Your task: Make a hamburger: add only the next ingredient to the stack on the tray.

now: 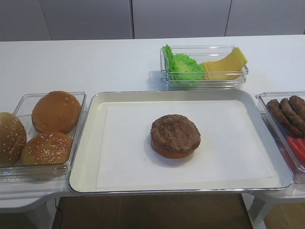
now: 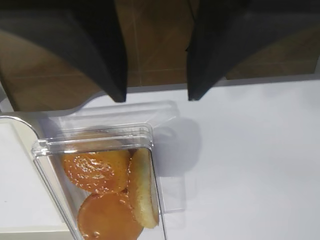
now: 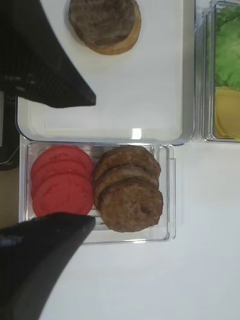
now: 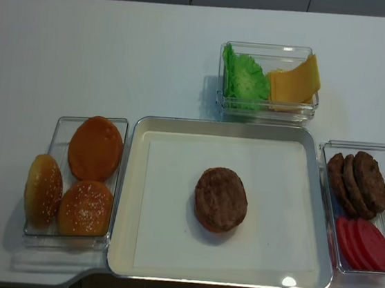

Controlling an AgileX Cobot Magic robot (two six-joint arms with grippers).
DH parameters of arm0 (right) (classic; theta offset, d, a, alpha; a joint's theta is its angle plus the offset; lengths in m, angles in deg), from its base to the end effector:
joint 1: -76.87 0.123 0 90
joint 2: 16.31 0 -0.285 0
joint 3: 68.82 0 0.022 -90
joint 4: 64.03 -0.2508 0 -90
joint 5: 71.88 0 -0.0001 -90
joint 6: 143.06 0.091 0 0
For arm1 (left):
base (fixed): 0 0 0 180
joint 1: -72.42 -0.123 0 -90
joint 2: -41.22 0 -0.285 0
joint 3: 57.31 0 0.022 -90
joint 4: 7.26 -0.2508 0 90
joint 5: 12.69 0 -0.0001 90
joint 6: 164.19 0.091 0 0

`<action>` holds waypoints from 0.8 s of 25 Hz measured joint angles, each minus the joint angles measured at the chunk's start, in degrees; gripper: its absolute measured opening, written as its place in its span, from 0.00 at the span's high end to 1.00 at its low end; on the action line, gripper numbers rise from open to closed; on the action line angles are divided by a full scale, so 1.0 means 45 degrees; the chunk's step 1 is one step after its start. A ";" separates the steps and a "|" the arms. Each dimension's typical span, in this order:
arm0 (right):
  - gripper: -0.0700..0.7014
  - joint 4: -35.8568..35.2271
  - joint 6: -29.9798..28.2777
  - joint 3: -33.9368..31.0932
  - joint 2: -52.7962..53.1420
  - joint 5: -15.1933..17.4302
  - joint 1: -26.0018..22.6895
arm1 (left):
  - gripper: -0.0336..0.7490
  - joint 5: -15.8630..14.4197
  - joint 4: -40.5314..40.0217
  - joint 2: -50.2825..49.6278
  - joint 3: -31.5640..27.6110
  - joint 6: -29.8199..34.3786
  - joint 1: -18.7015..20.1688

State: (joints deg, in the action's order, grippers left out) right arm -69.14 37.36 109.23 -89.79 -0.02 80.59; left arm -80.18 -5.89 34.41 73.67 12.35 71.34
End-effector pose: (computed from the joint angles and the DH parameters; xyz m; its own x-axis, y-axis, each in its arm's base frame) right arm 0.2042 0.0210 0.4043 -0.8424 -0.0197 -0.5385 -0.0808 0.9926 0.0902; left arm -0.0118 -0.0022 0.2658 -0.5478 -0.0798 -0.8328 -0.0385 0.9968 -0.0702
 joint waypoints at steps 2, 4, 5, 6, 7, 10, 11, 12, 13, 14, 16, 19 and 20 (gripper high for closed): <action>0.27 0.0000 0.0081 0.0000 0.0466 0.0030 0.0000 | 0.58 0.0000 0.0000 0.0000 0.0000 0.0000 0.0000; 0.27 -0.0080 0.0231 0.0000 0.0977 0.0058 0.0000 | 0.58 0.0000 0.0000 0.0000 0.0000 0.0000 0.0000; 0.27 -0.0104 0.0299 0.0000 0.1198 0.0063 0.0000 | 0.58 0.0000 0.0000 0.0000 0.0000 0.0000 0.0000; 0.27 -0.0103 0.0362 0.0000 0.1523 0.0086 0.0000 | 0.58 0.0000 0.0000 0.0000 0.0000 0.0000 0.0000; 0.27 -0.0103 0.0383 0.0000 0.1771 0.0086 0.0000 | 0.58 0.0000 0.0000 0.0000 0.0000 0.0000 0.0000; 0.27 -0.0107 0.0415 0.0000 0.2655 0.0148 0.0000 | 0.58 0.0000 0.0000 0.0000 0.0000 0.0000 0.0000; 0.27 -0.0130 0.0437 0.0000 0.2964 0.0170 0.0000 | 0.58 0.0000 0.0000 0.0000 0.0000 0.0000 0.0000; 0.27 -0.0130 0.0437 0.0006 0.3215 0.0194 0.0000 | 0.58 0.0000 0.0000 0.0000 0.0000 0.0000 0.0000; 0.27 -0.0130 0.0437 0.0027 0.3549 0.0194 0.0000 | 0.58 0.0000 0.0000 0.0000 0.0000 0.0000 0.0000; 0.27 -0.0130 0.0437 0.0027 0.3788 0.0218 0.0000 | 0.58 0.0000 0.0000 0.0000 0.0000 0.0000 0.0000; 0.27 -0.0130 0.0460 -0.0004 0.4312 0.0218 0.0000 | 0.58 0.0000 0.0000 0.0000 0.0000 0.0000 0.0000; 0.27 -0.0130 0.0460 -0.0769 0.5253 0.0218 0.0000 | 0.58 0.0000 0.0000 0.0000 0.0000 0.0000 0.0000; 0.27 -0.0130 0.0460 -0.1113 0.5611 0.0218 0.0000 | 0.58 0.0000 0.0000 0.0000 0.0000 0.0000 0.0000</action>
State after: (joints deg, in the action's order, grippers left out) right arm -69.73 39.43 104.22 -64.54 0.96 80.59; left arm -80.18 -5.89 34.41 73.67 12.35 71.34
